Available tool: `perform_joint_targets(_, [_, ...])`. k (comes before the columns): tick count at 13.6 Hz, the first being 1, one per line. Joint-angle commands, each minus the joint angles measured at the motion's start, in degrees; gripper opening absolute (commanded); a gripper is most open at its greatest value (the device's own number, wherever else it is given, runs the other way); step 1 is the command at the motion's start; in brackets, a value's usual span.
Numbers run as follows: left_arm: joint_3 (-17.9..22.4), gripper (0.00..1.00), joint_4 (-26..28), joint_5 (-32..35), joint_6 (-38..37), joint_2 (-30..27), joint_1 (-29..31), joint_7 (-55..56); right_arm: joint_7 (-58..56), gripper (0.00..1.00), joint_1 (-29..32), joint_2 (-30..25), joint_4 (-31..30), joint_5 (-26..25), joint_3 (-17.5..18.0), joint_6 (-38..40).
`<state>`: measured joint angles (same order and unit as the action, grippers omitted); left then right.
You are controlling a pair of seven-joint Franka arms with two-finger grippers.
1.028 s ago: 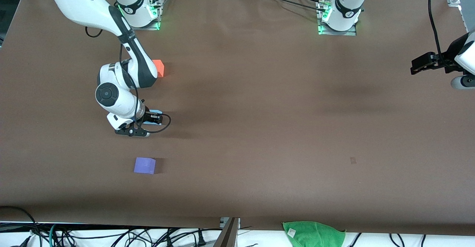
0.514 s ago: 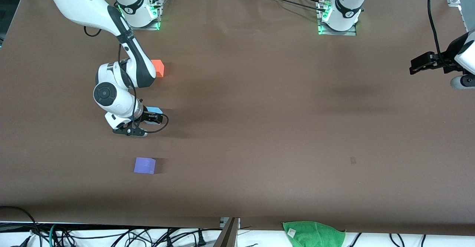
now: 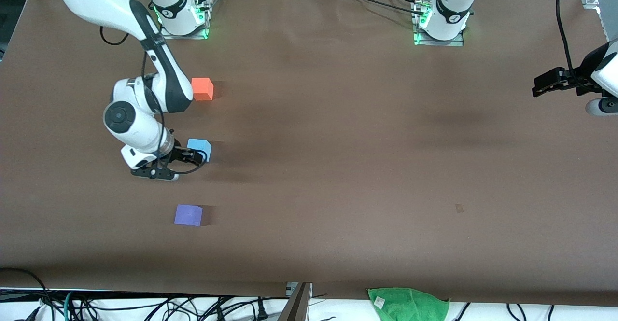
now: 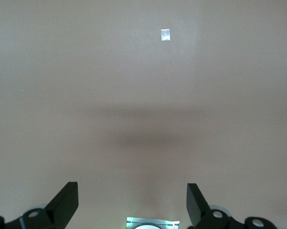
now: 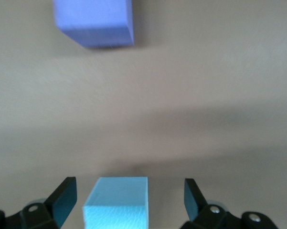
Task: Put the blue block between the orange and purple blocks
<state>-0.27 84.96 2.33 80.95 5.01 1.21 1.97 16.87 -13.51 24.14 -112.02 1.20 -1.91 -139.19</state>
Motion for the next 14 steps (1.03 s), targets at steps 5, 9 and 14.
perform_joint_targets(5, [-0.08,1.00,-1.91,-1.01,-0.44,0.97,-0.15,-0.65,0.44,0.99,-0.38,-21.56,2.95,0.56,1.56,24.02])
perform_joint_targets(9, [-0.08,1.00,-1.91,-1.01,-0.44,0.97,0.29,-1.09,-0.43,0.99,-0.20,-21.95,17.33,0.47,1.21,42.39])
perform_joint_targets(14, [-0.08,1.00,-1.91,-1.01,-0.44,0.97,0.38,-1.18,-0.96,0.99,0.50,-19.31,21.66,0.56,0.77,43.13])
